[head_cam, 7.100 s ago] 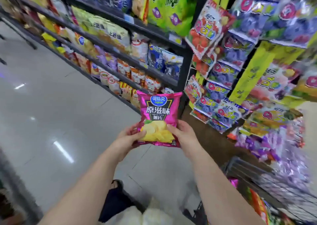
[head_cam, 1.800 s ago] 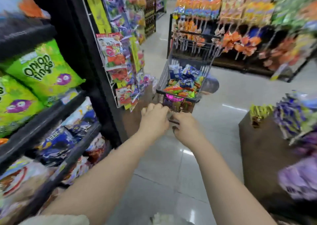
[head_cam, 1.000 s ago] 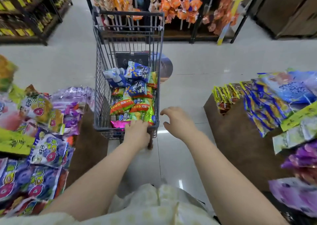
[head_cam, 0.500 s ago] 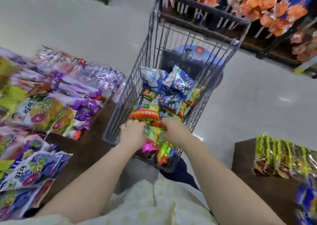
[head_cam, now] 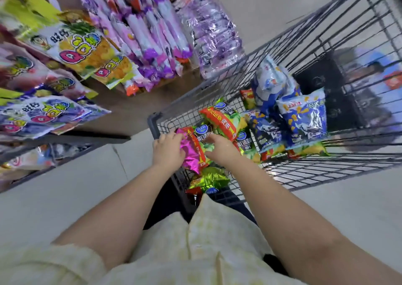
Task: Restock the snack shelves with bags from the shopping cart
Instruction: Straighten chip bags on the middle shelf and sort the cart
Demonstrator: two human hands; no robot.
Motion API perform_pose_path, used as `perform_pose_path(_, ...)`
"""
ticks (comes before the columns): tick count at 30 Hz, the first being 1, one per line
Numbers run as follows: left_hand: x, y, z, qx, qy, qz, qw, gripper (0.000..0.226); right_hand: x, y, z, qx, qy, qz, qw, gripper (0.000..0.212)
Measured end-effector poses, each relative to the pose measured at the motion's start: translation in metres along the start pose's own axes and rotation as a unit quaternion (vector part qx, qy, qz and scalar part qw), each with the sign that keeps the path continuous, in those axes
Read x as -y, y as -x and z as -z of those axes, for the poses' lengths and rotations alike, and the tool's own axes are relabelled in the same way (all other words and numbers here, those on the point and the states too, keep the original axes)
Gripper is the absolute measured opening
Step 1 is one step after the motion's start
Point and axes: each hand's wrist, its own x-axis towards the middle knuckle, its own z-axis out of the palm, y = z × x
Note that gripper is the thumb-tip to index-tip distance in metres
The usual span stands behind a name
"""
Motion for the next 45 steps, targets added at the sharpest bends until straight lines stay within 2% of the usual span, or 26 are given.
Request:
perform_pose_path(4, 0.011, -0.001, -0.008, 0.002, -0.014, 0.017, 1.0, 0.038, -0.012, -0.015, -0.026, 0.048, -0.029, -0.015, 0.998, 0.053)
perform_pose_path(8, 0.023, -0.016, -0.011, -0.003, -0.025, 0.005, 1.0, 0.038, -0.014, -0.036, -0.044, 0.044, -0.053, -0.015, 0.998, 0.056)
perform_pose_path(12, 0.037, -0.032, -0.014, -0.027, -0.02, 0.003, 0.999, 0.038, -0.003, -0.065, -0.057, -0.002, -0.108, -0.001, 0.994, 0.041)
perform_pose_path(15, 0.042, -0.037, -0.014, -0.056, -0.009, 0.0, 0.998, 0.037, 0.009, -0.09, -0.065, -0.054, -0.127, 0.017, 0.99, 0.042)
perform_pose_path(21, 0.064, -0.045, -0.022, -0.081, 0.002, -0.022, 0.996, 0.037, 0.029, -0.147, -0.103, -0.093, -0.032, -0.021, 0.995, 0.043)
perform_pose_path(25, 0.074, -0.042, -0.023, -0.099, 0.032, -0.048, 0.993, 0.037, 0.029, -0.144, -0.105, -0.113, -0.025, -0.06, 0.991, 0.028)
perform_pose_path(31, 0.078, -0.033, -0.012, -0.111, 0.091, -0.077, 0.987, 0.032, 0.017, -0.1, -0.074, -0.135, -0.2, -0.108, 0.964, 0.021)
perform_pose_path(34, 0.074, -0.025, 0.0, -0.098, 0.109, -0.083, 0.986, 0.03, 0.014, -0.071, -0.047, -0.172, -0.237, -0.106, 0.95, 0.026)
perform_pose_path(37, 0.067, -0.014, 0.016, -0.082, 0.14, -0.071, 0.984, 0.028, 0.019, -0.039, -0.014, -0.213, -0.282, -0.089, 0.931, 0.022)
perform_pose_path(40, 0.058, -0.003, 0.033, -0.039, 0.226, -0.042, 0.972, 0.045, 0.023, -0.01, 0.014, -0.246, -0.366, -0.073, 0.895, 0.024)
perform_pose_path(43, 0.047, 0.012, 0.044, 0.045, 0.36, 0.005, 0.932, 0.078, 0.025, 0.007, 0.029, -0.237, -0.424, -0.054, 0.873, 0.012)
perform_pose_path(45, 0.045, 0.026, 0.042, 0.117, 0.408, 0.008, 0.905, 0.098, 0.028, 0.017, 0.034, -0.21, -0.479, -0.046, 0.851, 0.011)
